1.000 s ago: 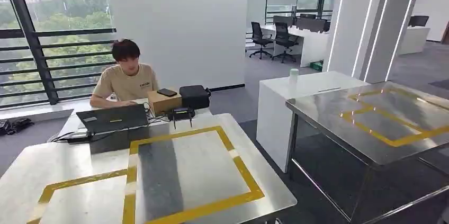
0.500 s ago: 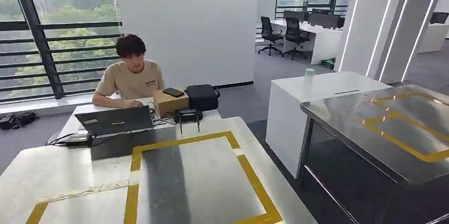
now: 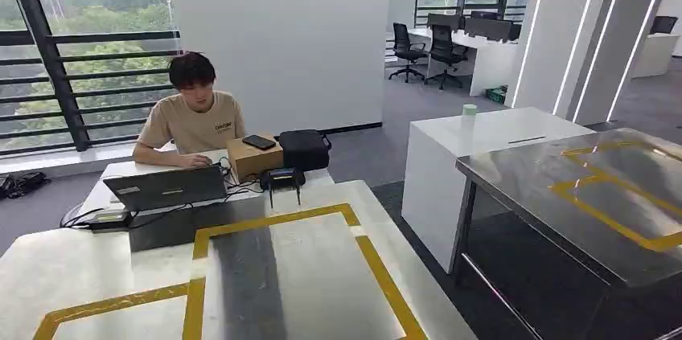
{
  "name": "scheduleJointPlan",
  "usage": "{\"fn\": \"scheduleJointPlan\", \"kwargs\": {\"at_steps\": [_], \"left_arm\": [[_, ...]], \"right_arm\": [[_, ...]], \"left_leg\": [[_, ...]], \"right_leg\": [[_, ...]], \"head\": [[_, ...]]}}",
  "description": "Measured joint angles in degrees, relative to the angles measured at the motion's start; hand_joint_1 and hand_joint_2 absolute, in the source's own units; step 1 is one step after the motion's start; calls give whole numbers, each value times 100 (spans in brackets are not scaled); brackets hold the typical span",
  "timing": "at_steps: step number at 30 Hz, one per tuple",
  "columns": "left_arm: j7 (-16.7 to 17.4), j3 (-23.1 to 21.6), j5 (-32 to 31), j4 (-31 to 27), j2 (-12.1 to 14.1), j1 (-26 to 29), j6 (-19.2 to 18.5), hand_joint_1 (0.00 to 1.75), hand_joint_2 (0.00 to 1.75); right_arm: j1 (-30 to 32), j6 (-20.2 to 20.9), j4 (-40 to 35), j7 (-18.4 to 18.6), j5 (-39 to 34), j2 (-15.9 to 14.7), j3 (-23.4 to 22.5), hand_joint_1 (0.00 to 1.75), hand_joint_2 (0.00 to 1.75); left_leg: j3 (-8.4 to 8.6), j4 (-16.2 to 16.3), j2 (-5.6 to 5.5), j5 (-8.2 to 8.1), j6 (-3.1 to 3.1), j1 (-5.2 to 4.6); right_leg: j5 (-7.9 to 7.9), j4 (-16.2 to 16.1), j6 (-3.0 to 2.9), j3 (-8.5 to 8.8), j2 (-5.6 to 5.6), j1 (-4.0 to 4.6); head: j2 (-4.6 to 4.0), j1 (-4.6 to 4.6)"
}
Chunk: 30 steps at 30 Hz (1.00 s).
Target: Take the parts from the cabinet and place them on the table.
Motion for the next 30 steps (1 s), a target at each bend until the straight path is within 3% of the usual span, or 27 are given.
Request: {"fn": "scheduleJointPlan", "kwargs": {"at_steps": [1,2,3,8,11,14,17,19,20,24,27,28,30], "left_arm": [[-9,-42,-4,223,31,-130,13,175,175],[-22,-84,-4,426,46,-265,33,175,175],[-29,-123,-13,572,61,-344,55,175,175],[142,-611,-974,1307,37,-775,426,175,175],[254,-1199,-2085,1702,-311,-1025,799,175,175],[411,-2173,-3407,1957,-581,-979,1191,175,175],[411,-2816,-3863,2089,-754,-895,1303,175,175],[411,-3120,-4252,2143,-815,-851,1395,175,175],[398,-3328,-4506,2143,-861,-777,1440,175,175],[179,-4062,-5034,2045,-986,-321,1475,175,175],[125,-4371,-5101,2030,-1073,-221,1475,175,175],[122,-4424,-5101,2030,-1082,-226,1475,0,175],[146,-4536,-5128,2023,-1088,-230,1484,0,175]], "right_arm": [[14,2,0,2,0,0,0,0,175],[26,0,0,4,11,-2,0,0,175],[32,0,0,4,11,-2,0,0,175],[33,2,0,-48,22,-2,0,0,175],[26,0,0,29,83,-2,0,0,175],[25,0,0,31,131,0,0,0,175],[21,0,0,31,168,0,2,0,175],[60,0,0,33,210,0,4,0,175],[71,2,0,33,234,0,4,0,175],[53,0,0,31,234,0,9,0,175],[55,2,0,11,232,0,9,0,175],[56,0,0,7,232,0,9,0,0],[59,0,0,-7,232,0,9,0,0]], "left_leg": [[13,-35,15,36,16,19],[3,-49,14,56,4,20],[-2,-55,15,57,7,24],[23,-57,-18,40,62,17],[41,-58,-64,32,105,3],[57,-59,-75,27,124,-15],[59,-58,-17,15,146,-27],[65,-59,9,11,152,-41],[72,-65,8,8,158,-50],[97,-95,6,9,157,-57],[96,-101,5,10,155,-45],[103,-109,6,12,150,-41],[111,-122,5,15,146,-44]], "right_leg": [[5,-13,20,6,15,8],[60,-51,-102,6,20,30],[50,-63,-150,9,22,26],[54,-150,-161,80,-3,45],[49,-176,-154,127,-56,39],[40,-185,-68,162,-63,14],[60,-189,-1,148,-32,0],[54,-195,117,143,0,-18],[53,-195,141,147,0,-30],[41,-196,147,153,-1,-37],[40,-195,147,150,-4,-35],[39,-195,146,150,-3,-35],[36,-194,141,150,-3,-35]], "head": [[0,-2],[2,7],[0,4],[0,9],[0,7],[0,9],[0,9],[0,9],[0,7],[0,7],[0,7],[0,7],[0,7]]}}
